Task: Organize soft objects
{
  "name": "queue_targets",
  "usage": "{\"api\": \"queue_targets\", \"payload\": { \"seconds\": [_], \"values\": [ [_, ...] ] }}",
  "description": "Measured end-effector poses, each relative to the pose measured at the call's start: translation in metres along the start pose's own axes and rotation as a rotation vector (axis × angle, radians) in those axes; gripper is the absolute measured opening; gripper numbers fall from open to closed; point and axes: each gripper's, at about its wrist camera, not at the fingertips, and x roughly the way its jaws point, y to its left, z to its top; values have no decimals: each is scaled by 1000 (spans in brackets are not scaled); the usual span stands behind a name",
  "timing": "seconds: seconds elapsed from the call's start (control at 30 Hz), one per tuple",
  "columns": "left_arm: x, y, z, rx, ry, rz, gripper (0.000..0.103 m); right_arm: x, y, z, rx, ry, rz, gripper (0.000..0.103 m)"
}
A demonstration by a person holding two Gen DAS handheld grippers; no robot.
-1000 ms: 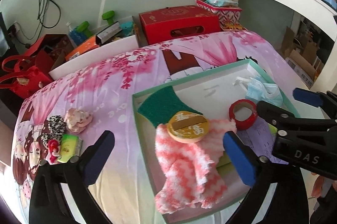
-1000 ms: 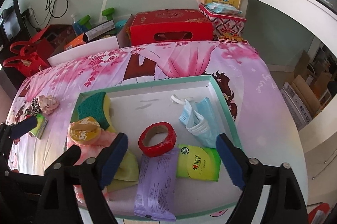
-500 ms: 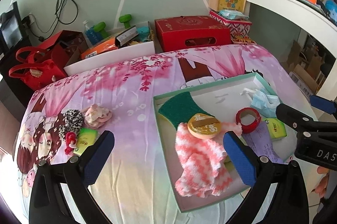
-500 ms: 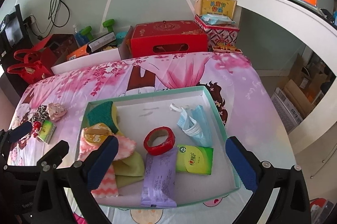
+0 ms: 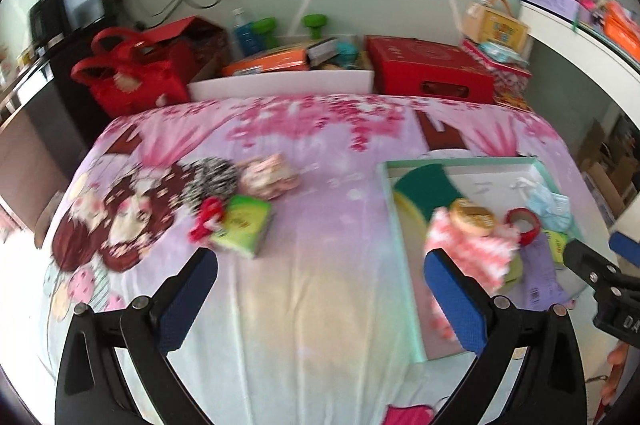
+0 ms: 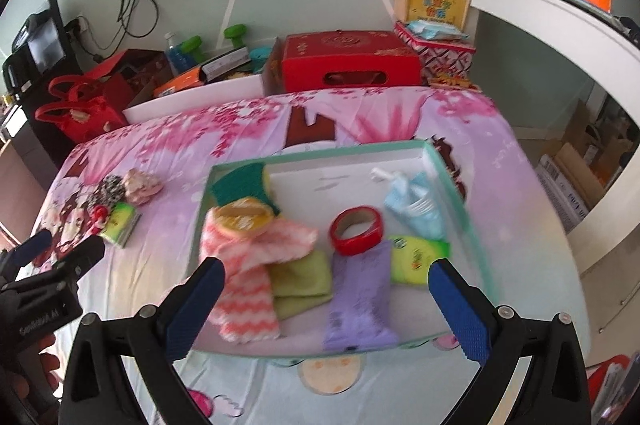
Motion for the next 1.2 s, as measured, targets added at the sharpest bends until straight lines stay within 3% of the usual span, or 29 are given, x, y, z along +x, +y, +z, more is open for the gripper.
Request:
{"api": "queue_targets", "payload": {
  "seconds": [0.57, 1.2],
  "values": [
    [-15, 77, -45, -86, 11, 88, 103, 4, 55, -44, -28, 74, 50, 103],
    [-18, 137, -62, -172, 30, 110, 103, 3, 114, -45, -141, 93, 73, 103]
  ]
}}
